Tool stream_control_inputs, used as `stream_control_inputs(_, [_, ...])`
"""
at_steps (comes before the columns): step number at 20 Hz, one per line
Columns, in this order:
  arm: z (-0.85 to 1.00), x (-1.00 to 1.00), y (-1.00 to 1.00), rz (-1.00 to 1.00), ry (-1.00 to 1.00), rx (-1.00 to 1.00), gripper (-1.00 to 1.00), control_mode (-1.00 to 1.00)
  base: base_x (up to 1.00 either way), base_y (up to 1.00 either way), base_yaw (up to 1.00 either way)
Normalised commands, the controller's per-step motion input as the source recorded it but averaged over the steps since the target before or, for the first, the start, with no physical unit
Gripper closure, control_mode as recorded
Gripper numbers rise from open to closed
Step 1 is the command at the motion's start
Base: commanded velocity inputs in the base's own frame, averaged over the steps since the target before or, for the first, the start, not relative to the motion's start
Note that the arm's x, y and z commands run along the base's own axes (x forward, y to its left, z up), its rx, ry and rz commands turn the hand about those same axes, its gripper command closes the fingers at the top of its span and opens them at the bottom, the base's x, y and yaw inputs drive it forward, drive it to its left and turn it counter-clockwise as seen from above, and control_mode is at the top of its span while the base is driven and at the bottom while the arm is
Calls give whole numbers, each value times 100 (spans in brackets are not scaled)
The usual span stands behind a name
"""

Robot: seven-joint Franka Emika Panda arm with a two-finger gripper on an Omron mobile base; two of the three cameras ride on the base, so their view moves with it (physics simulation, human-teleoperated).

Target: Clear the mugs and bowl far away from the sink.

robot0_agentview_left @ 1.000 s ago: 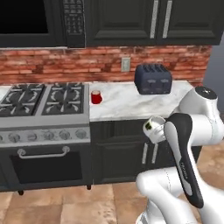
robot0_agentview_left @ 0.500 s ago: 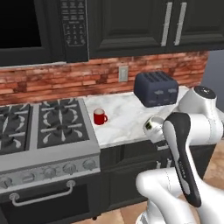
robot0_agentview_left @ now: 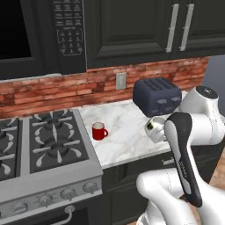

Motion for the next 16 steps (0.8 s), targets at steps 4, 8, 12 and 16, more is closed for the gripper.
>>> stream_control_inputs(4, [-22,20,0,0,0,-4,100,-100,15,4,0])
stream_control_inputs(8, [-50,85,7,0,5,-10,100,-100,0,0,0])
stream_control_inputs(12, [-42,100,18,3,4,-5,100,-100,0,0,0])
stream_control_inputs(16, [-41,100,33,3,7,-2,100,-100,0,0,0])
